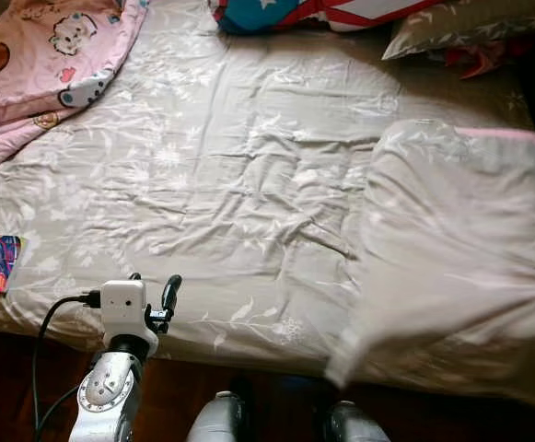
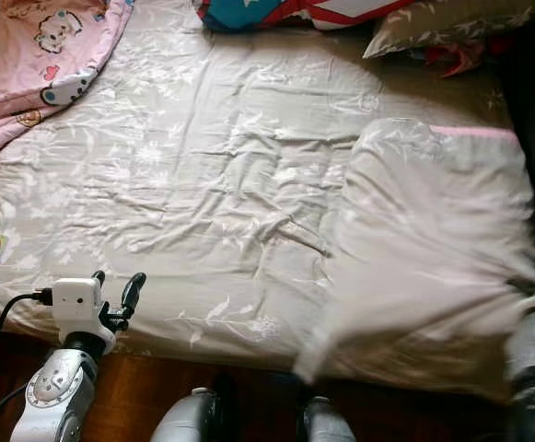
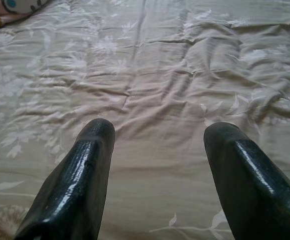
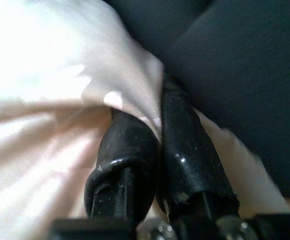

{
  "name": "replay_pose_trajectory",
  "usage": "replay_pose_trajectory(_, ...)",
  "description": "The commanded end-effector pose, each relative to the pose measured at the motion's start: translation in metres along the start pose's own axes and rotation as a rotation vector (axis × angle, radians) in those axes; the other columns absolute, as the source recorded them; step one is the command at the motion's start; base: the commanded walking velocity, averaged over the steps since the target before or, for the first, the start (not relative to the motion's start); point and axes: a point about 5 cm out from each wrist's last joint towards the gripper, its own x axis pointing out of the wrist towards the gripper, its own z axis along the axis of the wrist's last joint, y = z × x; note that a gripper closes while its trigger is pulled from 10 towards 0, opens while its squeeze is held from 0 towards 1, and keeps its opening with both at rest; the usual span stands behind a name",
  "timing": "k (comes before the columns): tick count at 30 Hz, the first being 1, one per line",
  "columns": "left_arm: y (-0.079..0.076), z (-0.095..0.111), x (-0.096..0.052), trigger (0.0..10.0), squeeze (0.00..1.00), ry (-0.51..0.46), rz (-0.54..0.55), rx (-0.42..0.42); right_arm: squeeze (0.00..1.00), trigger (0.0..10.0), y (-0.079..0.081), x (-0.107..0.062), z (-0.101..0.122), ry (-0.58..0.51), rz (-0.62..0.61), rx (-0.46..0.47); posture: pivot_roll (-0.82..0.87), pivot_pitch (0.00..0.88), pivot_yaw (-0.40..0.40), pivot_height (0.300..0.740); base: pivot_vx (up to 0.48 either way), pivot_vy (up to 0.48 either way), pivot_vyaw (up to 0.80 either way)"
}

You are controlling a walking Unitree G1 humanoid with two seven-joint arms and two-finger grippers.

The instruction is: Clean up the room

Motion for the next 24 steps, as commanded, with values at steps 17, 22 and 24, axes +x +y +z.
replay_pose_trajectory(17,0.005,-0.015,-0.009,10.0,0.0,0.049,0.006,0.028,0.0,0.0,-0.011,-0.013,-0.064,0.213,-0.072,0.001,-0.04,0.29,0.027,0.74,0.0,0.0,0.0)
replay_pose_trajectory(22,0.004,-0.017,-0.01,10.0,0.0,0.058,0.006,0.029,0.0,0.0,-0.013,-0.021,-0.087,0.283,-0.084,-0.006,-0.04,0.289,0.028,0.74,0.0,0.0,0.0)
replay_pose_trajectory(24,0.004,-0.018,-0.01,10.0,0.0,0.058,0.005,0.029,0.0,0.0,-0.013,-0.021,-0.087,0.285,-0.089,-0.007,-0.04,0.289,0.028,0.74,0.0,0.0,0.0)
